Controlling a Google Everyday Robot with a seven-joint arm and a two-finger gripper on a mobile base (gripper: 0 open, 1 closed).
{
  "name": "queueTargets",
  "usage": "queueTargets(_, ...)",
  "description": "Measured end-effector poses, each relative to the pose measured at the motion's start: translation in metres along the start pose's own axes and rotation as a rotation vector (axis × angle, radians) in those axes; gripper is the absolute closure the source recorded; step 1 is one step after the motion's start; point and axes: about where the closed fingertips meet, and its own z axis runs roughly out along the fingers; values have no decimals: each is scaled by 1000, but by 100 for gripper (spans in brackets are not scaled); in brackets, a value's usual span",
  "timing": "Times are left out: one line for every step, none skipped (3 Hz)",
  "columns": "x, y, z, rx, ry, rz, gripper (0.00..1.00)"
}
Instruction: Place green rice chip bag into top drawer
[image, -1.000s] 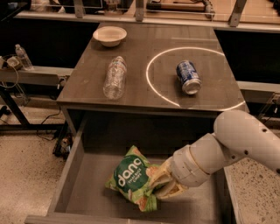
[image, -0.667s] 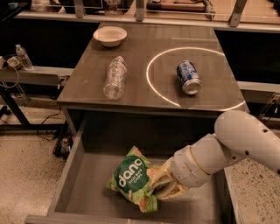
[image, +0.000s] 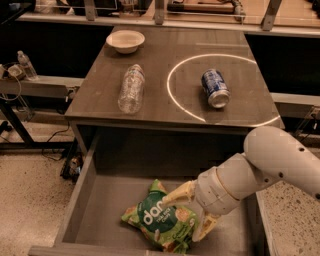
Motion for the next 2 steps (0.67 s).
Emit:
queueTargets(0,3,-10,10,15,19,0)
queueTargets(2,14,-56,37,105,72,0)
